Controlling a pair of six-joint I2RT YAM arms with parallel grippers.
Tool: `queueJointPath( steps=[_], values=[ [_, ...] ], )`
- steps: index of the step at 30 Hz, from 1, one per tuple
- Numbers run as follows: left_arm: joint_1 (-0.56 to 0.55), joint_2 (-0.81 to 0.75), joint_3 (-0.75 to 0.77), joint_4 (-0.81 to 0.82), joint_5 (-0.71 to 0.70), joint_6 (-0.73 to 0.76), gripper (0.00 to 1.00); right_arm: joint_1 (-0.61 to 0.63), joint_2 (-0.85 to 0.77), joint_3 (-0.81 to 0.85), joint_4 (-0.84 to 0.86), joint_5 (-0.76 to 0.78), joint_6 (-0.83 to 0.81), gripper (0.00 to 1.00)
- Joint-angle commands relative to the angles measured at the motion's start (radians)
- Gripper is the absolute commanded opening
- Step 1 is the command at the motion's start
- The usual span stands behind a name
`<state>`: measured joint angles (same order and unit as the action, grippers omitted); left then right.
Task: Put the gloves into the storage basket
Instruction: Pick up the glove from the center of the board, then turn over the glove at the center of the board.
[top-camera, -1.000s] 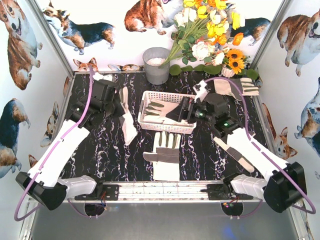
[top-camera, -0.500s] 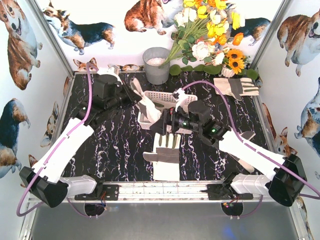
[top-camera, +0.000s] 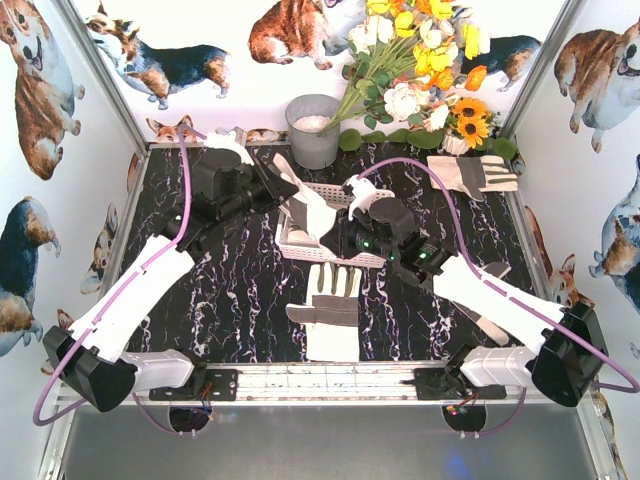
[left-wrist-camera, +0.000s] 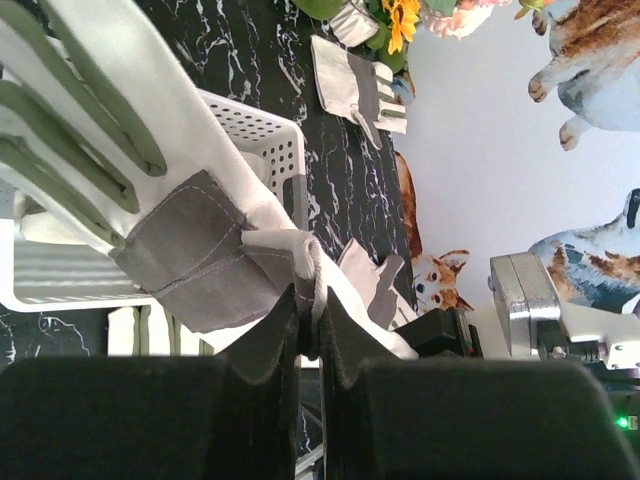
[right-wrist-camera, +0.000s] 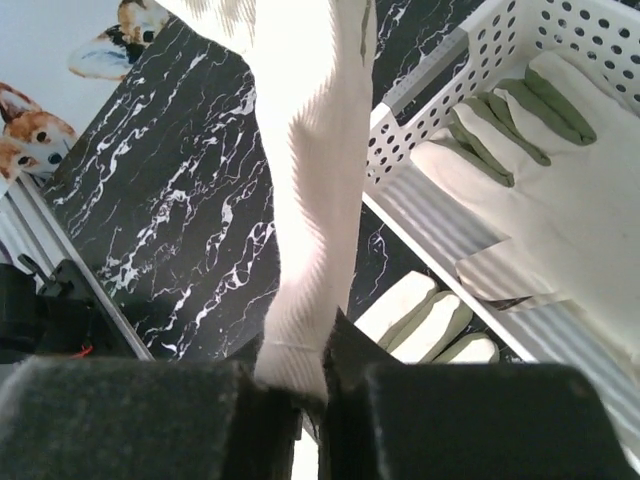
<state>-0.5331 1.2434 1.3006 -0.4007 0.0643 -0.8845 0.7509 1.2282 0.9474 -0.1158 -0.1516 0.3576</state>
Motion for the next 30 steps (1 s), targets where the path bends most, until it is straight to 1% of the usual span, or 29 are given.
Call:
queueJointPath(
  steps=[1, 3, 6, 9, 13, 15, 16, 18, 21, 24, 27, 30],
  values=[
    [-0.022, 0.013, -0.029, 0.067, 0.007, -0.020, 0.00, 0.001, -0.033, 0.058, -0.012, 0.070, -0.026, 0.00],
    [-0.042, 0.022, -0.038, 0.067, -0.003, -0.022, 0.00, 0.002, -0.058, 0.061, -0.074, 0.100, -0.044, 0.00],
    [-0.108, 0.042, -0.051, 0.067, -0.071, -0.017, 0.00, 0.002, -0.102, 0.075, -0.219, 0.152, -0.098, 0.00],
    [-0.167, 0.080, -0.063, 0.090, -0.089, -0.018, 0.00, 0.001, -0.192, 0.094, -0.385, 0.262, -0.141, 0.00],
    [-0.232, 0.146, -0.069, 0.200, -0.054, -0.011, 0.00, 0.003, -0.252, 0.185, -0.641, 0.470, -0.157, 0.00],
    [-0.253, 0.197, -0.061, 0.264, -0.013, -0.009, 0.00, 0.004, -0.267, 0.226, -0.741, 0.531, -0.156, 0.00],
    [-0.263, 0.218, -0.056, 0.288, 0.012, -0.010, 0.00, 0.003, -0.276, 0.237, -0.765, 0.540, -0.155, 0.00],
    [-0.283, 0.250, -0.049, 0.323, 0.048, -0.008, 0.00, 0.007, -0.287, 0.246, -0.794, 0.519, -0.151, 0.00],
    [-0.308, 0.258, -0.088, 0.339, 0.074, -0.016, 0.00, 0.016, -0.286, 0.237, -0.820, 0.392, -0.140, 0.00],
    [-0.327, 0.218, -0.197, 0.334, 0.071, -0.053, 0.00, 0.029, -0.278, 0.198, -0.829, 0.203, -0.111, 0.00],
    [-0.346, 0.157, -0.339, 0.341, 0.060, -0.107, 0.00, 0.049, -0.274, 0.131, -0.803, 0.072, -0.088, 0.00],
    [-0.361, 0.109, -0.453, 0.340, 0.047, -0.149, 0.00, 0.076, -0.265, 0.057, -0.733, -0.032, -0.066, 0.00]
  ],
)
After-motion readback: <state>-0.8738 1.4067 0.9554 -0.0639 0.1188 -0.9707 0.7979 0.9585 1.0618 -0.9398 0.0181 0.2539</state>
